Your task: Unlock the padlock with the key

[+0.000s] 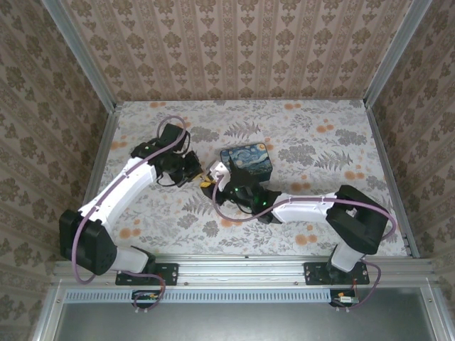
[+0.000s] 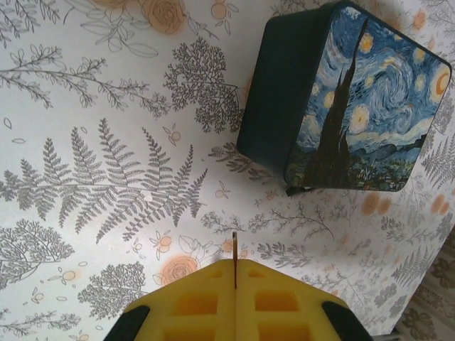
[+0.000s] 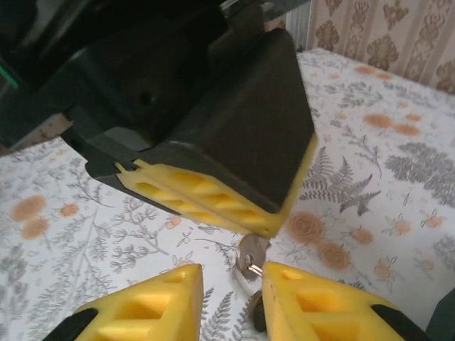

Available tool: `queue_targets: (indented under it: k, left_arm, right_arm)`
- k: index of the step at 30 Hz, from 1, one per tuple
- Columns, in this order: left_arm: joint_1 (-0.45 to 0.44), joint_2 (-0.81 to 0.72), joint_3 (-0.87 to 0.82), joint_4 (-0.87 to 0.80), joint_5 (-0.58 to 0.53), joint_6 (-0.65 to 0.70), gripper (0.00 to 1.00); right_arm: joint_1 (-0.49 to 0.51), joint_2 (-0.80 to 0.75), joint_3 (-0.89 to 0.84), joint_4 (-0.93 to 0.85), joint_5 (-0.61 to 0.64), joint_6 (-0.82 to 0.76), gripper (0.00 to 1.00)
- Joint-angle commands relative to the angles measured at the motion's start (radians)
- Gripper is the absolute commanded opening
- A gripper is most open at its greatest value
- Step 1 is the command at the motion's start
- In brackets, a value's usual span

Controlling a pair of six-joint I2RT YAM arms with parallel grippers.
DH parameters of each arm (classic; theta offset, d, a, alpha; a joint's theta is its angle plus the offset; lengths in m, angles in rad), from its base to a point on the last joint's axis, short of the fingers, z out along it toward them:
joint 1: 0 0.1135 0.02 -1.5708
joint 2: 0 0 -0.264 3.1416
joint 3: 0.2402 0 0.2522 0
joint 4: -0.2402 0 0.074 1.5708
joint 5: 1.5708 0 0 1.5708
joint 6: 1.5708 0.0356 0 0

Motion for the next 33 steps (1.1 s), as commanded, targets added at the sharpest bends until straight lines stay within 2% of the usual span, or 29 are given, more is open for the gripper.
queue_targets:
  k: [1,7,16,18,21,23,31,33]
  left_arm:
    - [-0.009,-0.003,0.034,-0.026,0.005,-0.032,0.00]
    - [-0.015,-0.009,0.031,-0.024,-0.002,-0.042,0.00]
    - [-0.025,-0.007,0.023,-0.008,0.005,-0.049,0.00]
    - [-0.024,-0.008,0.024,-0.007,0.004,-0.048,0.00]
    - [-0.024,-0.010,0.023,-0.008,0.002,-0.050,0.00]
    - [-0.024,-0.012,0.019,-0.005,0.002,-0.050,0.00]
    - [-0.025,-0.014,0.010,-0.002,0.007,-0.053,0.00]
    - [-0.024,-0.015,0.011,-0.003,0.005,-0.053,0.00]
  right_arm:
    - [0.031,0.038,-0.004,0.117,0.068,-0.117,0.27]
    - [0.046,0.058,-0.021,0.174,0.139,-0.158,0.26]
    - [0.054,0.082,-0.002,0.170,0.153,-0.184,0.23]
    - [0.054,0.087,0.004,0.163,0.157,-0.186,0.25]
    - [0.054,0.093,-0.001,0.164,0.176,-0.189,0.35]
    - [0.054,0.096,-0.001,0.166,0.183,-0.192,0.36]
    - [0.054,0.100,0.005,0.180,0.206,-0.188,0.21]
    - [0.054,0.096,0.001,0.186,0.211,-0.189,0.20]
